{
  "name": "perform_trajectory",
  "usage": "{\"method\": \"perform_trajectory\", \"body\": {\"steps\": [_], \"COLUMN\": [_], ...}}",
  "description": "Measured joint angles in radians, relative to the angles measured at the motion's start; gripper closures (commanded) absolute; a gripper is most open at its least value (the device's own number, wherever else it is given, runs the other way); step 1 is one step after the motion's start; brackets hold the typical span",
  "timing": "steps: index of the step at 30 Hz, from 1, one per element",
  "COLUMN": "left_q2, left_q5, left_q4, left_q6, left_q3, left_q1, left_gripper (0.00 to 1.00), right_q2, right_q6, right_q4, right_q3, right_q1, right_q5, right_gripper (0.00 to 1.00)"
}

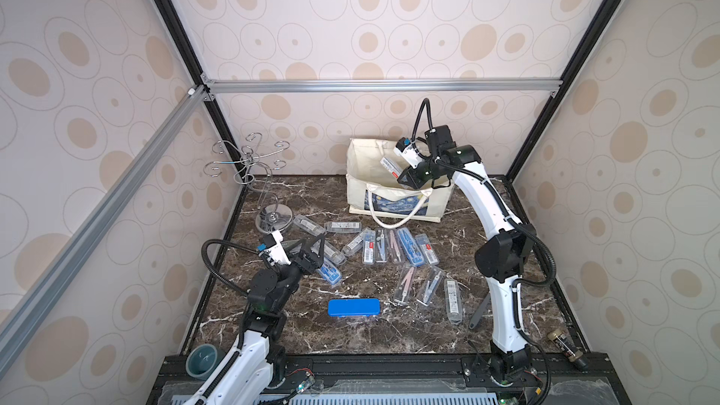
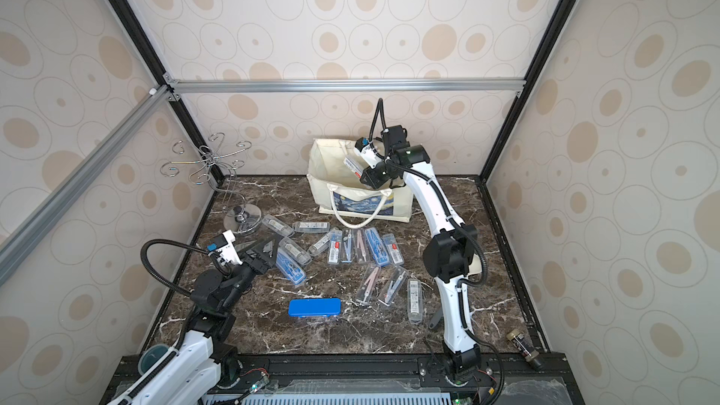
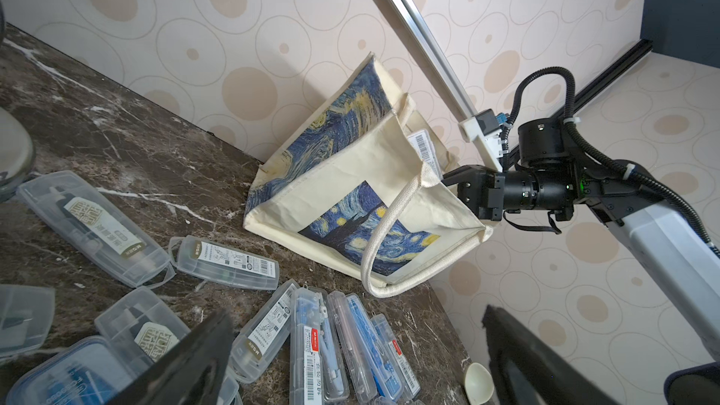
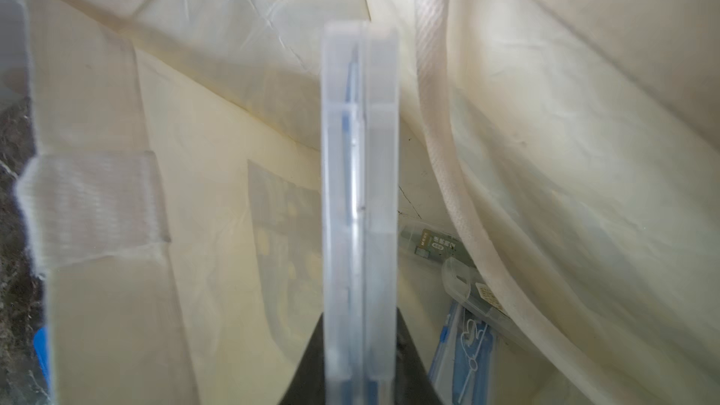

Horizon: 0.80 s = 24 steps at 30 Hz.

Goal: Put the compass set into the canvas bag
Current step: Place the compass set in the canvas bag.

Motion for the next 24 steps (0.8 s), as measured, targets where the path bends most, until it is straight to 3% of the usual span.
{"method": "perform_trajectory", "body": {"steps": [14, 24], "left_q2": [-0.047, -0.056], "left_q5": [-0.029, -0.036], "left_q4": [-0.026, -0.033], "left_q6": [-0.003, -0.003], "left_q3": [-0.011, -0.023], "left_q1": [0.000, 0.000], "left_gripper": [0.00, 0.00], "right_q2": [0.092, 0.130], "right_q6": [-0.062, -0.036], "right_q4": [-0.026, -0.008], "right_q3": [0.025, 0.025], "right_q1": [0.000, -0.002], "right_q5": [0.189, 0.284], "right_gripper": [0.89, 0.82]}}
